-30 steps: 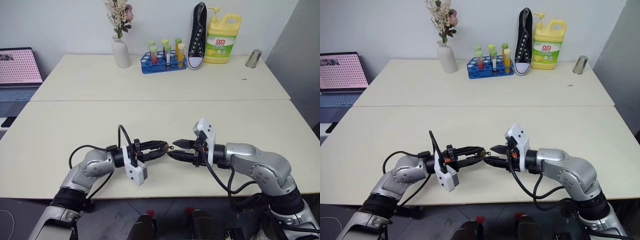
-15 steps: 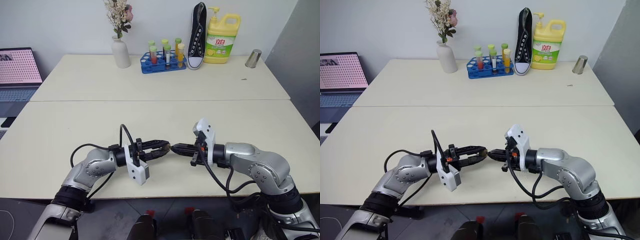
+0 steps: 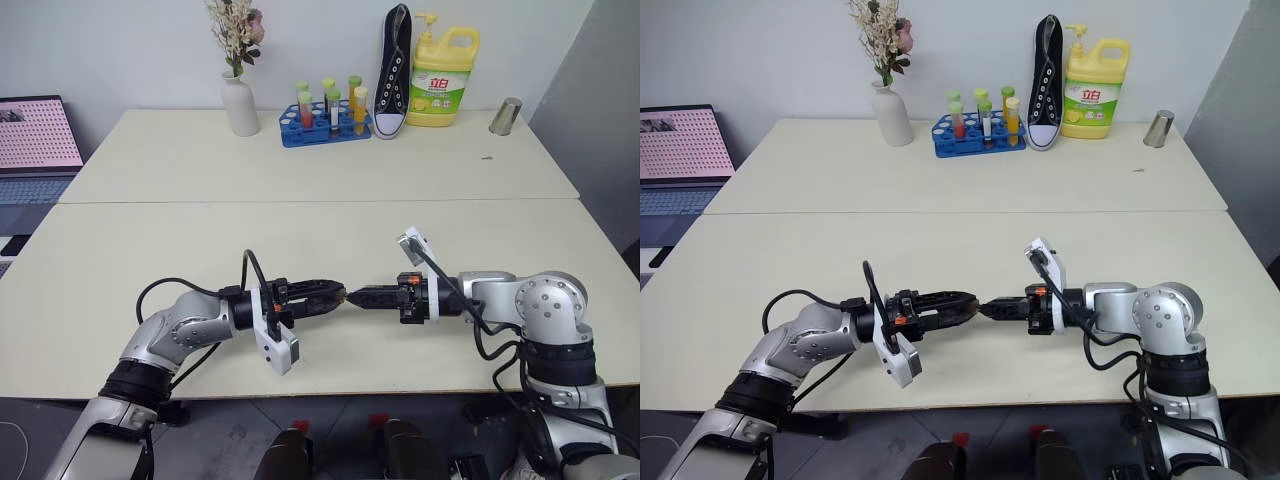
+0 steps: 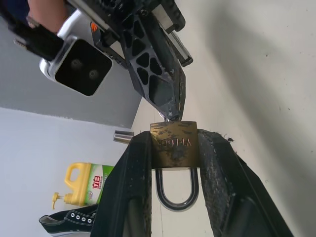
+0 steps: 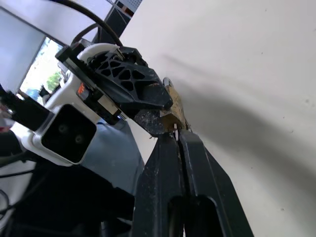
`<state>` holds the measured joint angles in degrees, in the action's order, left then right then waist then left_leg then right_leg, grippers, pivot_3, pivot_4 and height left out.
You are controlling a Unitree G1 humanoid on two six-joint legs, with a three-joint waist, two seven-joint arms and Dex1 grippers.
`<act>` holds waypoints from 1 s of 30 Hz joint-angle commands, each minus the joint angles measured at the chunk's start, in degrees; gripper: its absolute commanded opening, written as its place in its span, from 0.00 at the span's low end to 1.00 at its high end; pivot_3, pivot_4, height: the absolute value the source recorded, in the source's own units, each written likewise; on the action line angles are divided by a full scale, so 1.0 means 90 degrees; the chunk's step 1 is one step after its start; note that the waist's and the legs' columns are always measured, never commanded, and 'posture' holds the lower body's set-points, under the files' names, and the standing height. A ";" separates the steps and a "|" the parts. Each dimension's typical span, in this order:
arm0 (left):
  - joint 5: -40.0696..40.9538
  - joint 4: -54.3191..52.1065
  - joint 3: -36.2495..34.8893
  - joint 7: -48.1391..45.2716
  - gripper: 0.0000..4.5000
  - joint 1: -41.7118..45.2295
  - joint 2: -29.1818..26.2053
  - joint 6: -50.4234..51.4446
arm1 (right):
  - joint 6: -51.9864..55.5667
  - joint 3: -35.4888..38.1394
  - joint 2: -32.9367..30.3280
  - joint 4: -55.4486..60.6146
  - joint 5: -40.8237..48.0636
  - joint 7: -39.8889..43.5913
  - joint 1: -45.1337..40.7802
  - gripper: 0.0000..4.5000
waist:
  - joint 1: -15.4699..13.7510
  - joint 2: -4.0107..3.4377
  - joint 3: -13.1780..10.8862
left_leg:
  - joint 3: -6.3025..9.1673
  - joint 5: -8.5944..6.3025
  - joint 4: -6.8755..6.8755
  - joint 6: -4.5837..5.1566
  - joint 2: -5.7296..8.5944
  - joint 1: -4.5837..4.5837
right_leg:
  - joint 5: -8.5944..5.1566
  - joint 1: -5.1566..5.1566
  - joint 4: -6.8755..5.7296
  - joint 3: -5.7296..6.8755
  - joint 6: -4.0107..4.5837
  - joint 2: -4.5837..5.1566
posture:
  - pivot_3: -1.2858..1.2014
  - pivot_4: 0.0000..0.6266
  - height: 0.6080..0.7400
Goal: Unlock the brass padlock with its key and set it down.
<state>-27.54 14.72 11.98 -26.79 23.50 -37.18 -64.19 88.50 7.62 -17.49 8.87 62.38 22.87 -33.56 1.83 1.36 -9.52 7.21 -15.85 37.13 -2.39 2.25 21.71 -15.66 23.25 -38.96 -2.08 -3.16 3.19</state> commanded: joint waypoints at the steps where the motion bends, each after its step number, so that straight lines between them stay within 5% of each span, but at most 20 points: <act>1: -0.0245 -0.0012 0.0039 0.0169 0.21 0.0058 -0.0093 0.0023 | 0.0422 0.0404 0.0278 -0.0026 0.0557 -0.0238 -0.0310 0.00 | 0.0000 -0.0001 0.0000 | 0.0000 0.0000 0.0000 0.0000 0.0000 0.0001 | 0.0000 0.0002 -0.0001 0.0000 0.0000 0.0000 | 0.52 0.24 1.00; 30: -0.0524 0.0041 0.0292 0.0663 0.21 0.0096 -0.0181 0.0120 | 0.0443 0.0386 0.0389 -0.0694 0.2423 -0.1810 -0.0376 0.00 | 0.0012 -0.0003 0.0000 | -0.0003 0.0000 -0.0003 0.0001 0.0000 0.0003 | 0.0000 0.0004 -0.0001 -0.0002 0.0000 0.0000 | 0.52 0.24 1.00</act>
<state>-31.21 15.24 13.40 -20.68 23.66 -38.61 -63.87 92.02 11.67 -14.99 0.98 78.27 5.36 -35.05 1.94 1.33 -9.52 7.19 -15.85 37.11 -2.39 2.25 21.74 -15.66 23.29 -38.97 -2.09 -3.16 3.19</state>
